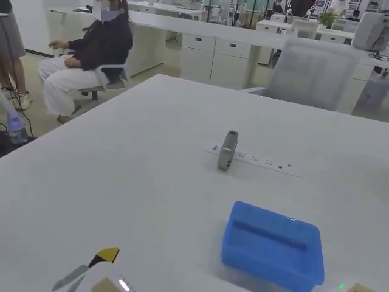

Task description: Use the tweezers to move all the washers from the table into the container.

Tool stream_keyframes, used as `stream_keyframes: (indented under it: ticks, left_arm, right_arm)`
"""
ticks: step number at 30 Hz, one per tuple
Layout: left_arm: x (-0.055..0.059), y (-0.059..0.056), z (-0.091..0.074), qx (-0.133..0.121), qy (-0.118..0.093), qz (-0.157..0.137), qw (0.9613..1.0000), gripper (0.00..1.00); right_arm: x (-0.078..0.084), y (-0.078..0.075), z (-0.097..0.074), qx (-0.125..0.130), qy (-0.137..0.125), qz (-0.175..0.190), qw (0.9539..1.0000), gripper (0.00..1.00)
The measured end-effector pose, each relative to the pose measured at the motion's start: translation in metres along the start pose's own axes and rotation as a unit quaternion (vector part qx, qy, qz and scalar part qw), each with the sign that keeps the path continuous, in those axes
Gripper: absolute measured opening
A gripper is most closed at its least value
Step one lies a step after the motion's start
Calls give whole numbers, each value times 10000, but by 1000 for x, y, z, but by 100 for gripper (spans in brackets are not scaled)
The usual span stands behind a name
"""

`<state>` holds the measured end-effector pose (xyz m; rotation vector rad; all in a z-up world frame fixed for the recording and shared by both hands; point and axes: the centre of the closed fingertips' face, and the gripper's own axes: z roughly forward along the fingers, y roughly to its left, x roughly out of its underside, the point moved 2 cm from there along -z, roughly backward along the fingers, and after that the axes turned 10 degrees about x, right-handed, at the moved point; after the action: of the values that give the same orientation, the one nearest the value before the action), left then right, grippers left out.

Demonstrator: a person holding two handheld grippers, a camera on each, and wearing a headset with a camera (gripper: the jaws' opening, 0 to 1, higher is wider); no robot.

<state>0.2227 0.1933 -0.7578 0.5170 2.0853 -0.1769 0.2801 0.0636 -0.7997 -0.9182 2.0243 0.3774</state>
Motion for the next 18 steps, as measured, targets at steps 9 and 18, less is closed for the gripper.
stream_keyframes:
  ticks: [9,18]
  left_arm:
    - [-1,-1,0,15,-33,9,10000,94]
    - [-2,-1,-1,27,-60,22,10000,93]
  right_arm:
    - [1,-1,0,151,-80,116,9998,2]
    - [0,-4,1,116,133,250,9995,2]
